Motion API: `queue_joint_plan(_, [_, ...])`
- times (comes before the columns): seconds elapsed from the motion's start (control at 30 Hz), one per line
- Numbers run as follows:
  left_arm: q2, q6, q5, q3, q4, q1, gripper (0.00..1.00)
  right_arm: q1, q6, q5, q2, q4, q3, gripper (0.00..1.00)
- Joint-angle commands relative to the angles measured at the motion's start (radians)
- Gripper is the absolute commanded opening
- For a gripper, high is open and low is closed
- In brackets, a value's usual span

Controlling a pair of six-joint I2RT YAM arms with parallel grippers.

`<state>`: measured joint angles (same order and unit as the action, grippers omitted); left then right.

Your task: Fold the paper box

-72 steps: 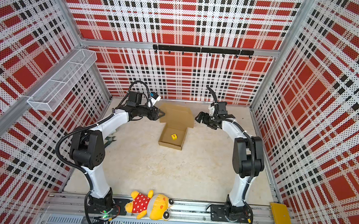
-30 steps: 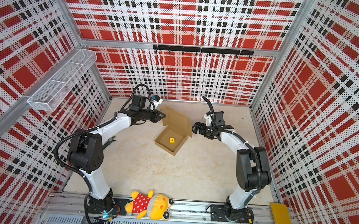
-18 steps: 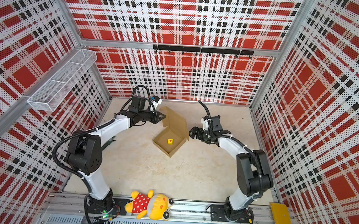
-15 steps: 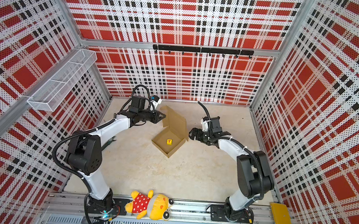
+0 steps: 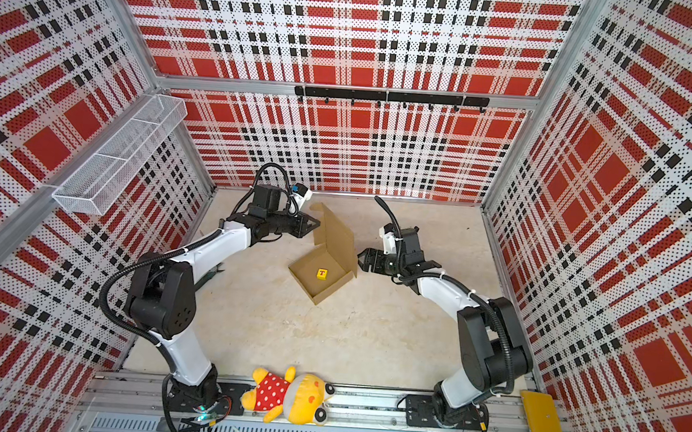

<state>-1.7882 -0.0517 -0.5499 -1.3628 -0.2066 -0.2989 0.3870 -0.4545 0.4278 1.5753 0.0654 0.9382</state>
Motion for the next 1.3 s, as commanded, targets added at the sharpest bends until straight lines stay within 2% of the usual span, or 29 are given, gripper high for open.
queue_joint_plan(0.0, [0.016,-0.004,-0.002,-0.010,0.023,-0.028,0.14,0.012,0.058,0.007,0.007,-0.050,-0.002,0.84])
queue_joint_plan(0.13, [0.011,-0.005,-0.003,-0.010,0.022,-0.029,0.14,0.012,0.080,-0.022,-0.038,-0.109,-0.080,0.84])
queue_joint_plan(0.5, [0.006,0.006,0.002,-0.015,0.013,-0.034,0.14,0.048,0.153,0.058,-0.147,-0.357,-0.249,0.82])
queue_joint_plan(0.8, [0.004,0.037,0.028,-0.039,-0.014,-0.074,0.14,0.100,0.233,0.045,-0.082,-0.497,-0.244,0.81])
queue_joint_plan(0.9, [0.006,0.029,0.032,-0.031,-0.016,-0.075,0.13,0.119,0.237,0.043,-0.065,-0.579,-0.267,0.81])
queue_joint_plan(1.03, [0.012,0.026,0.031,-0.020,-0.008,-0.068,0.13,0.163,0.331,0.019,-0.063,-0.605,-0.299,0.81])
queue_joint_plan(1.27, [0.008,0.017,0.024,-0.015,-0.003,-0.063,0.13,0.201,0.374,0.002,-0.045,-0.688,-0.322,0.80])
